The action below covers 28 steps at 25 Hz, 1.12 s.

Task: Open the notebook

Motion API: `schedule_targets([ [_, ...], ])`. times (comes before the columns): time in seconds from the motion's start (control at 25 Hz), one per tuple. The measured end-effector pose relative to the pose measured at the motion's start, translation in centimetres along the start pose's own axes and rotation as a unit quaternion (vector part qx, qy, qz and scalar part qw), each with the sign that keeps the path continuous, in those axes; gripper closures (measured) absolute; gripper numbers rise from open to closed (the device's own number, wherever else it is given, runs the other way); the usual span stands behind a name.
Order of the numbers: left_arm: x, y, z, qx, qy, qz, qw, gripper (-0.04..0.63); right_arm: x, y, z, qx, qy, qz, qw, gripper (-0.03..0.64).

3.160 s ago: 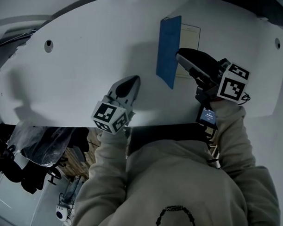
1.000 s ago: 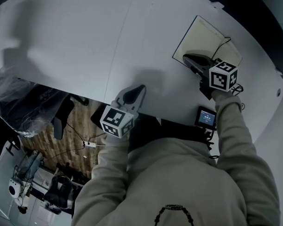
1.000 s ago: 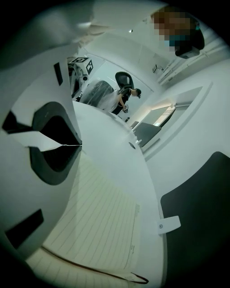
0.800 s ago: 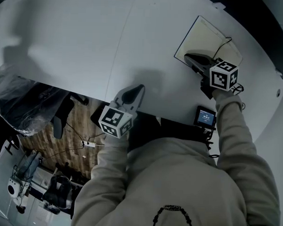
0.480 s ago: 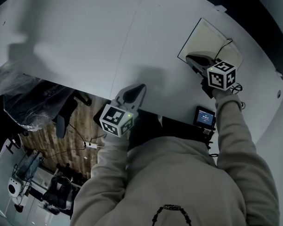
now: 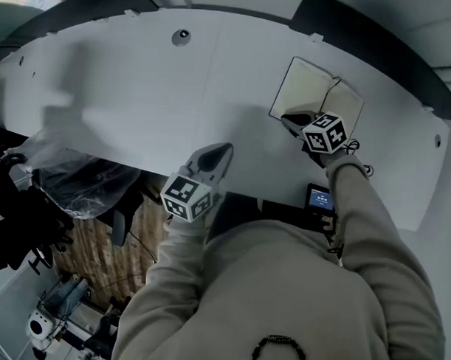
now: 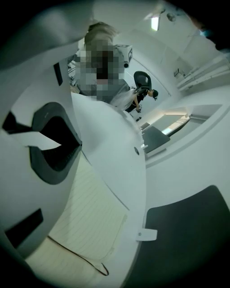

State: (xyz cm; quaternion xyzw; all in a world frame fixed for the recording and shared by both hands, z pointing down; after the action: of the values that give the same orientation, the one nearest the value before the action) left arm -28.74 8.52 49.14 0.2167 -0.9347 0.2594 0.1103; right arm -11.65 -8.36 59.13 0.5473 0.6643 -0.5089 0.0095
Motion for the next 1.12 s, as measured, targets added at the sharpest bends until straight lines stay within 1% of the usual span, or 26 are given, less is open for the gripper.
schedule_targets([
  [0.16, -0.2, -0.1, 2.8, -0.009, -0.018, -0.006, 0.9998, 0.597, 2.8, 2.1, 1.4, -0.008, 0.037, 0.015, 0.999, 0.595],
  [0.28, -1.2, -1.1, 4.0, -0.01, -0.03, -0.025, 0.9992, 0.597, 3.8, 3.8, 2.0, -0.031, 0.028, 0.026, 0.999, 0.595],
  [0.36, -1.8, -2.0, 4.7, -0.009, -0.038, -0.038, 0.9985, 0.597, 4.0, 4.9, 2.2, -0.046, 0.022, 0.024, 0.998, 0.595],
  [0.48, -3.1, -3.6, 5.8, -0.007, -0.055, -0.062, 0.9966, 0.597, 3.6, 7.7, 1.8, -0.069, 0.013, 0.006, 0.997, 0.595],
  [0.68, -5.1, -5.3, 7.4, -0.003, -0.084, -0.106, 0.9908, 0.597, 2.4, 15.8, -0.8, -0.129, -0.036, -0.032, 0.991, 0.596],
  [0.84, -7.3, -8.5, 9.2, -0.016, -0.097, -0.139, 0.9853, 0.597, 1.2, 24.6, -4.5, -0.17, -0.062, -0.088, 0.979, 0.595],
  [0.96, -9.5, -8.7, 10.5, -0.019, -0.114, -0.151, 0.9817, 0.597, 2.0, 28.3, -6.6, -0.198, -0.072, -0.103, 0.972, 0.595],
  [1.12, -11.0, -9.1, 12.6, -0.016, -0.143, -0.167, 0.9754, 0.597, 3.5, 31.6, -6.6, -0.25, -0.067, -0.115, 0.959, 0.595],
])
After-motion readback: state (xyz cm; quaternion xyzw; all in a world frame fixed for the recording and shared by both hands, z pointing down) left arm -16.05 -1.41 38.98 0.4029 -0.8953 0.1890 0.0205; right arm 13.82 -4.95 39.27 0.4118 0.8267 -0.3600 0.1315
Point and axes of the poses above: the fingertips, and each gripper's own axes: y backward along the fingers, x to its left, z out of its top, the point moved 6 cm from there along y, backward along the fingers, and after that the axes turned 10 degrees about -y, right-handed, at the moved point
